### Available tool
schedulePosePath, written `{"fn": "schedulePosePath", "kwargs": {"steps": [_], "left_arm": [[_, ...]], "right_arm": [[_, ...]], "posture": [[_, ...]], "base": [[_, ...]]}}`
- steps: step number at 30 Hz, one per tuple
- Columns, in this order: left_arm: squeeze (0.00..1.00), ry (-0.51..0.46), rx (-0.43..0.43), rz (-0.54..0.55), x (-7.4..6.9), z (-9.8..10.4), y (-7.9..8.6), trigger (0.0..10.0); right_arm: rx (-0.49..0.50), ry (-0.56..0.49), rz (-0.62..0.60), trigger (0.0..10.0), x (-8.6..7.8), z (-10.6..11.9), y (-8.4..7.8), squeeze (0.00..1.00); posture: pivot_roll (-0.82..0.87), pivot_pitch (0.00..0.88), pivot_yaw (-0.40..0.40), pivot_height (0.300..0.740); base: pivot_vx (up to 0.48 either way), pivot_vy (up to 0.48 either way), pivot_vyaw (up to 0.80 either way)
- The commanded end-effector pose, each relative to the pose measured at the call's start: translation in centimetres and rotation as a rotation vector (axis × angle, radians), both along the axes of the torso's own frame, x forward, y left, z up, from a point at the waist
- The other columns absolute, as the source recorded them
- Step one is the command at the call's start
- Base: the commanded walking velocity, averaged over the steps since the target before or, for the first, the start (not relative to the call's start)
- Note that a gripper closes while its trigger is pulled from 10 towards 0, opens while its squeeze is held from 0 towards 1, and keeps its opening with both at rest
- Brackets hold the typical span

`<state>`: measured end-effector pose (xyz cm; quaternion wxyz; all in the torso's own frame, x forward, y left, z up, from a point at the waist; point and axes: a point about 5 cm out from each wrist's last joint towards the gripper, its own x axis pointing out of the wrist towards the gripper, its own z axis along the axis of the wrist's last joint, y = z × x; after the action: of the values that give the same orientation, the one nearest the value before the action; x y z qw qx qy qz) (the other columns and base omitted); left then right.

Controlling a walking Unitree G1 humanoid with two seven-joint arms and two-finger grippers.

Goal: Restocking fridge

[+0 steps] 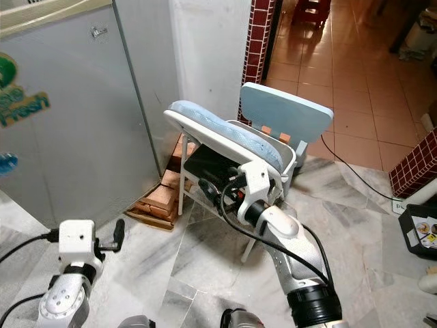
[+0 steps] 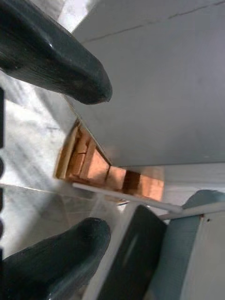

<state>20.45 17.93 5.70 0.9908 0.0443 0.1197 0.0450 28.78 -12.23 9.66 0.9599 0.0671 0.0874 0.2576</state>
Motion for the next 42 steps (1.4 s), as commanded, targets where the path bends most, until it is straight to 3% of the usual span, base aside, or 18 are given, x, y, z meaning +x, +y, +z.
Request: {"fn": "schedulePosePath", "kwargs": {"steps": [1,6,9,21,42], "left_arm": [[0.00,-0.010,0.005,0.016,0.0,0.3,0.3,10.0],[0.00,-0.016,-0.007,0.008,0.1,0.4,0.1,10.0],[0.00,-0.013,-0.019,-0.023,0.4,0.1,-0.9,10.0],[0.00,-0.061,-0.008,-0.033,1.2,0.9,-0.8,10.0],[0.00,-0.100,-0.016,-0.036,1.8,1.1,-0.9,10.0]], "right_arm": [[-0.043,-0.008,-0.070,10.0,-0.2,-0.7,-0.7,0.00],[-0.053,-0.009,-0.084,10.0,-0.4,-1.0,-0.7,0.00],[-0.073,-0.002,-0.149,10.0,-0.9,-2.1,-1.0,0.00],[-0.087,-0.002,-0.249,10.0,-0.5,-2.8,-2.3,0.00],[-0.089,-0.007,-0.293,10.0,-0.2,-3.2,-2.7,0.00]], "posture": [[0.03,0.075,0.016,0.740],[0.02,0.075,0.017,0.740],[0.02,0.055,0.011,0.740],[0.01,0.038,0.019,0.740],[0.00,0.024,0.018,0.740]], "base": [[0.000,0.480,0.00],[0.000,0.477,0.00],[0.000,0.470,0.00],[0.000,0.470,0.00],[0.000,0.480,0.00]]}}
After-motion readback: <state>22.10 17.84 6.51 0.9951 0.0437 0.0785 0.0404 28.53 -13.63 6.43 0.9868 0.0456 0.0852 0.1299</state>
